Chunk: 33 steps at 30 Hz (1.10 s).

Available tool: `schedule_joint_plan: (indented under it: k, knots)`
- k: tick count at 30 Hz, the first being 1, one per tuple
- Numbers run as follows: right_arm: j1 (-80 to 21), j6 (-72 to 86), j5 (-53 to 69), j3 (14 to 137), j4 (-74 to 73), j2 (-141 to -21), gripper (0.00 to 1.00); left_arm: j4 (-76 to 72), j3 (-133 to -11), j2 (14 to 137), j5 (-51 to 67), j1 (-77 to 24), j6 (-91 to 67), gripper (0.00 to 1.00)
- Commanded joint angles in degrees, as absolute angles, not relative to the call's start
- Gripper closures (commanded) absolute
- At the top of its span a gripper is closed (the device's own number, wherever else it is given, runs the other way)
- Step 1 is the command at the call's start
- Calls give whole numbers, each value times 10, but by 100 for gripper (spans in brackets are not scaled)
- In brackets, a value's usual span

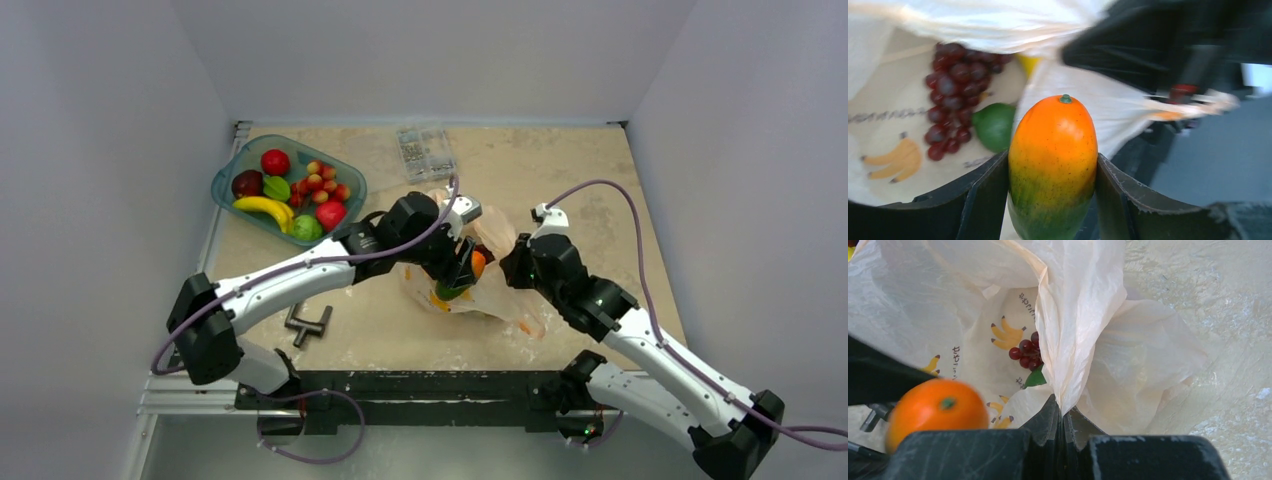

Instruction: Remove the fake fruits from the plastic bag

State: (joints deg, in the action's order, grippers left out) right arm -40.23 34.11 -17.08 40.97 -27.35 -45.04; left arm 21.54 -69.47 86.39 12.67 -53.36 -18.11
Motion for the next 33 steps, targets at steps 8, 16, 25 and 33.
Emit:
schedule_joint_plan:
  k: [8,16,25,33]
  knots:
    - [-405,334,-183,416,-258,-446,100,125,-733,700,255,-502,-213,96]
    - [-405,337,-184,412,-258,-434,100,241,-720,568,-39,-412,-206,100]
    - [-405,332,-177,420,-256,-448,100,273,-665,537,-187,-221,-264,100]
    - [-405,333,-173,427,-257,-461,100,149,-672,701,-147,-86,-336,100]
